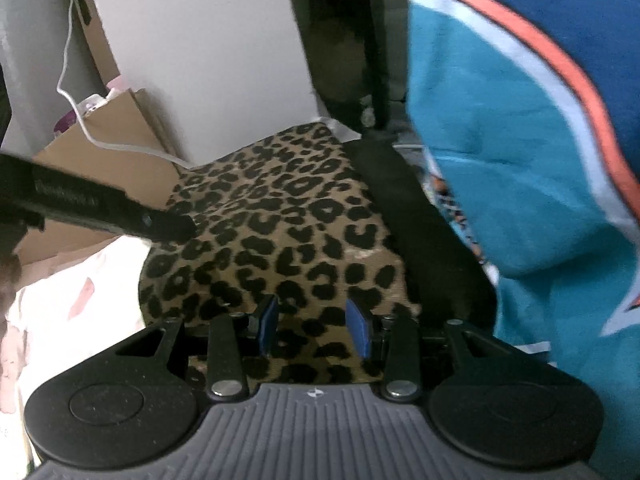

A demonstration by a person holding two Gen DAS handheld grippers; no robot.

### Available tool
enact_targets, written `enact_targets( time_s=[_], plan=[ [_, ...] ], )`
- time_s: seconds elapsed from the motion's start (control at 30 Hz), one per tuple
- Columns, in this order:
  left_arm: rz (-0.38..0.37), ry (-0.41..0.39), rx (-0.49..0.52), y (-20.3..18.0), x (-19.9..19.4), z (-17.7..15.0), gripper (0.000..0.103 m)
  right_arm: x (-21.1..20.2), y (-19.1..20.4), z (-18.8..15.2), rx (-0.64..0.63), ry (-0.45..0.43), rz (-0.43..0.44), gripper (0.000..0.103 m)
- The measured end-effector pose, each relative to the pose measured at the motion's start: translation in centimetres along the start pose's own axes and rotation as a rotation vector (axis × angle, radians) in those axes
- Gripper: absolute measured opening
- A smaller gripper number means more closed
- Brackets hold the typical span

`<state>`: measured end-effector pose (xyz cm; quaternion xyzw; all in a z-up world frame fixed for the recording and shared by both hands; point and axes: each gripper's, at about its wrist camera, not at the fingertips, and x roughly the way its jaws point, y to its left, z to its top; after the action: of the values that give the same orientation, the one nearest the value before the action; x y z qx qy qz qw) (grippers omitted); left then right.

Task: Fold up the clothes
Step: 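Lower the folded garment onto the bed with both tools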

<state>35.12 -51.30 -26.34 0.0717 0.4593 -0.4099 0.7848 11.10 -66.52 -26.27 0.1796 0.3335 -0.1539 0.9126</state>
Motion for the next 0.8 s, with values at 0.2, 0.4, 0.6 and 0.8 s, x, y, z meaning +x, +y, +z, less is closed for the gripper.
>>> enact_targets(
  time_s=[0.2,0.4,0.6,0.8],
  plan=[
    [-0.019,0.011,-0.023,0.7,1.2,-2.3,0.024,1.1,0.9,-0.7,-0.012,0.030,0.003,0.044],
    [-0.033,-0.023,-0.027,1.6,1.6,-3.6,0.020,1.6,0.9,-1.9,-0.065,0.058,-0.019,0.044],
    [-0.033,-0.037,-0.003,2.0,0.9,-4.4,0.020,1.3,0.7,-2.2,-0.072,0.067,-0.031,0.044],
    [-0.007,-0.023,0.003,2.5,-0.9,-6.0,0.035,-0.1,1.1,-3.7,-0.041,0.061,-0.065,0.044]
  ],
)
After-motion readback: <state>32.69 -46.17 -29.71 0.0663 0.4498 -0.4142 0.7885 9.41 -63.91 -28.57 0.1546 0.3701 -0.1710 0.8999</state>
